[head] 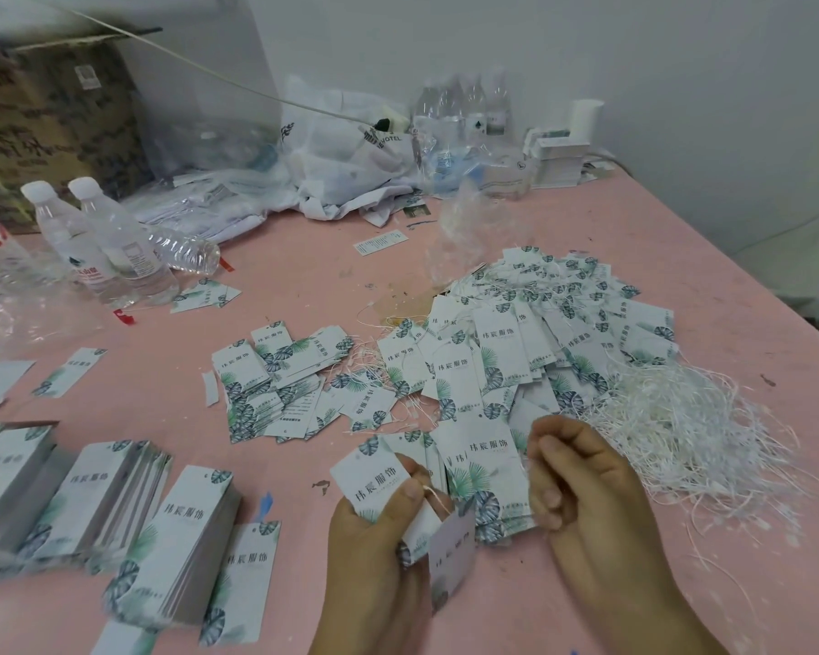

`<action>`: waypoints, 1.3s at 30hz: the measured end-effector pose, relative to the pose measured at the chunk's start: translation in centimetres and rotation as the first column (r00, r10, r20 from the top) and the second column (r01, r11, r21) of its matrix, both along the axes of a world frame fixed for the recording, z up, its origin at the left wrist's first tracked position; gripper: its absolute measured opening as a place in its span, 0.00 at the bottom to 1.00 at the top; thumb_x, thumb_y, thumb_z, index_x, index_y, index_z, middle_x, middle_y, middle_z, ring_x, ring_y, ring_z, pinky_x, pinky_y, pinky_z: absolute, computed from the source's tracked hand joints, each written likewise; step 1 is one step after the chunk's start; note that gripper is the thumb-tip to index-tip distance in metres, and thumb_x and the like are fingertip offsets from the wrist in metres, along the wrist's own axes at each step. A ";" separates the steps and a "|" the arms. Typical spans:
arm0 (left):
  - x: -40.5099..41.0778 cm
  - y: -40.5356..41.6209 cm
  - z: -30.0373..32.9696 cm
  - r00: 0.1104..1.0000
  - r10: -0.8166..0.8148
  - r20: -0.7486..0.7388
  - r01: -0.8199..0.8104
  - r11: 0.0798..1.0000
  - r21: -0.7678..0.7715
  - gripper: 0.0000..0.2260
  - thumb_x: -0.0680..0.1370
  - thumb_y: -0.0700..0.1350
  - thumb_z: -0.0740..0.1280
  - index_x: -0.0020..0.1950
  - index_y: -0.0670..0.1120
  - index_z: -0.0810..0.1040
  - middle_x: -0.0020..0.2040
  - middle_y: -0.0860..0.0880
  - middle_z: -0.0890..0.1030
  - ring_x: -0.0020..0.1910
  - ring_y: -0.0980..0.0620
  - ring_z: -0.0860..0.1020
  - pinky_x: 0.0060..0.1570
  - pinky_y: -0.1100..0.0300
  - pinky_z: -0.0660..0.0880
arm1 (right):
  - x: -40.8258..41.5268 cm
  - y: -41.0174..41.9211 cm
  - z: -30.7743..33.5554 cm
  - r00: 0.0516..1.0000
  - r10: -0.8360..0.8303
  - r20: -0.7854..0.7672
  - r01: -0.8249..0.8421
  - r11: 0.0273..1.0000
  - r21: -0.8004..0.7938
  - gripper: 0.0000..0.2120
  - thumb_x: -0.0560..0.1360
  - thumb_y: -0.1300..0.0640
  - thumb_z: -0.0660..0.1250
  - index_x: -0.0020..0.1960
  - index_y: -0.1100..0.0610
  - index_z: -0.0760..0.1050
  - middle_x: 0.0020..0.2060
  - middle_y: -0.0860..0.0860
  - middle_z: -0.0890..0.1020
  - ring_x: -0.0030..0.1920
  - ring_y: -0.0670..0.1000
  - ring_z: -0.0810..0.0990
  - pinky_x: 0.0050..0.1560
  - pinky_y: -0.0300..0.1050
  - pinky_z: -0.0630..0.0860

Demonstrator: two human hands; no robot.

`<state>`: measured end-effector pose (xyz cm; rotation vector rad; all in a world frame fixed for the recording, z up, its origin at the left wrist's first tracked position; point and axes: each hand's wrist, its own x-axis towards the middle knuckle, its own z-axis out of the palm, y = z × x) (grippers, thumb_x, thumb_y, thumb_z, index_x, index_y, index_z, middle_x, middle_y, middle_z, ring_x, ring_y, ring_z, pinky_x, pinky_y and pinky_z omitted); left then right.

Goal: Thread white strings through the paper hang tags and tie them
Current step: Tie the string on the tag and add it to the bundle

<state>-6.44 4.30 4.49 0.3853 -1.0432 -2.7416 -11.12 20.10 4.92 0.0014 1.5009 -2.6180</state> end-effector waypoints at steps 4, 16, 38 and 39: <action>-0.3 -0.6 -0.4 0.999 0.047 -0.013 -0.045 0.996 0.083 0.15 0.56 0.37 0.81 0.39 0.45 0.85 0.36 0.44 0.80 0.29 0.49 0.79 0.32 0.59 0.79 | -0.7 0.4 0.2 0.988 0.022 0.154 0.025 0.955 -0.295 0.11 0.72 0.64 0.62 0.45 0.58 0.83 0.36 0.53 0.79 0.26 0.45 0.70 0.22 0.35 0.67; 0.3 0.6 -0.2 1.000 -0.014 0.005 0.015 0.987 -0.161 0.17 0.56 0.45 0.85 0.40 0.43 0.85 0.36 0.41 0.82 0.34 0.45 0.82 0.34 0.56 0.79 | 3.5 -3.4 1.5 0.805 0.118 -0.582 0.334 0.721 0.607 0.04 0.68 0.52 0.72 0.43 0.46 0.81 0.30 0.43 0.73 0.27 0.37 0.68 0.32 0.25 0.65; 2.1 2.1 -1.2 0.997 0.026 -0.070 -0.068 0.710 -0.701 0.10 0.70 0.59 0.65 0.52 0.65 0.74 0.38 0.56 0.80 0.34 0.58 0.77 0.36 0.65 0.74 | 2.8 -3.2 2.0 0.861 0.042 -0.507 0.350 0.674 0.650 0.05 0.68 0.58 0.71 0.40 0.48 0.80 0.31 0.47 0.74 0.29 0.42 0.71 0.33 0.28 0.68; 2.1 2.2 -1.3 0.997 0.018 -0.079 -0.070 0.694 -0.717 0.10 0.71 0.59 0.64 0.52 0.65 0.74 0.38 0.56 0.80 0.34 0.58 0.77 0.35 0.65 0.74 | 2.8 -3.2 2.0 0.863 0.039 -0.504 0.349 0.675 0.650 0.05 0.68 0.58 0.72 0.39 0.48 0.80 0.31 0.46 0.74 0.29 0.42 0.71 0.33 0.27 0.67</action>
